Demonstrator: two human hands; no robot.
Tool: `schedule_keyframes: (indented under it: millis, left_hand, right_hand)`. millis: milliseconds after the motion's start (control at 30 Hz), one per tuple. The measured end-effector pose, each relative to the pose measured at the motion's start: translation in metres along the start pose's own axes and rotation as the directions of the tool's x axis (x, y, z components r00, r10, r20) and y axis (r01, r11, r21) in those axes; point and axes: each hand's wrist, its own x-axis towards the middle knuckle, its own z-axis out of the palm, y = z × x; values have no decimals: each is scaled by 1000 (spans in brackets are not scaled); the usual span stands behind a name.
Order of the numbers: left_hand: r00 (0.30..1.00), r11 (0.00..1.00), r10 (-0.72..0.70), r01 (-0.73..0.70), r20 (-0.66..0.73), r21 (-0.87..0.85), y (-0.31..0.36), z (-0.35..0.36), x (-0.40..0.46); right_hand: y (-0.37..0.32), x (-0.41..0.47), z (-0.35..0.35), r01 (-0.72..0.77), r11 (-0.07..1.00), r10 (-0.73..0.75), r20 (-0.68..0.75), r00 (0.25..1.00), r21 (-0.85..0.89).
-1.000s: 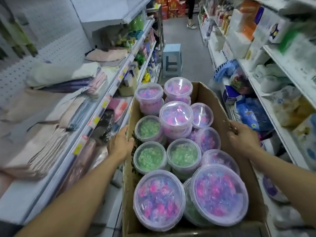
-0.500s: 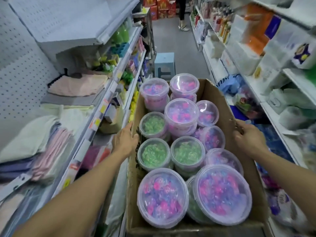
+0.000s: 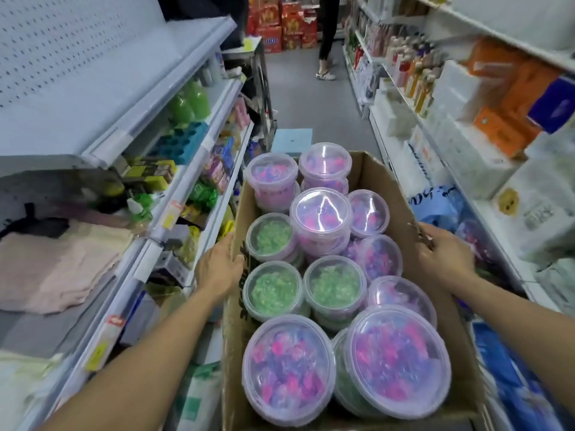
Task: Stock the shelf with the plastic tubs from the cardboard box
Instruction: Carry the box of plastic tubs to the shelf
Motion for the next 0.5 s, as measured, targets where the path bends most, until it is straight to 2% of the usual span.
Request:
schedule_keyframes:
  millis: [133,233,333,500]
  left_hand:
    - [1000,996,-27,27,0,-84,20,16,94]
    - [999,1000,-16,16,-51,-8,32,23,165]
    - [999,999,-12,14,-40,35,41,30,242]
    - [999,1000,4,-3,-38,18,58,44,381]
  right_hand:
    - [-16,105,13,-4,1000,3,27,1000,12]
    - [-31,178,32,-10,1000,10,16,1000,6]
    - [-47,252,58,-19,1000,19,7,1000,0]
    - [-70,370,99,-16,1000,16,5,1000,11]
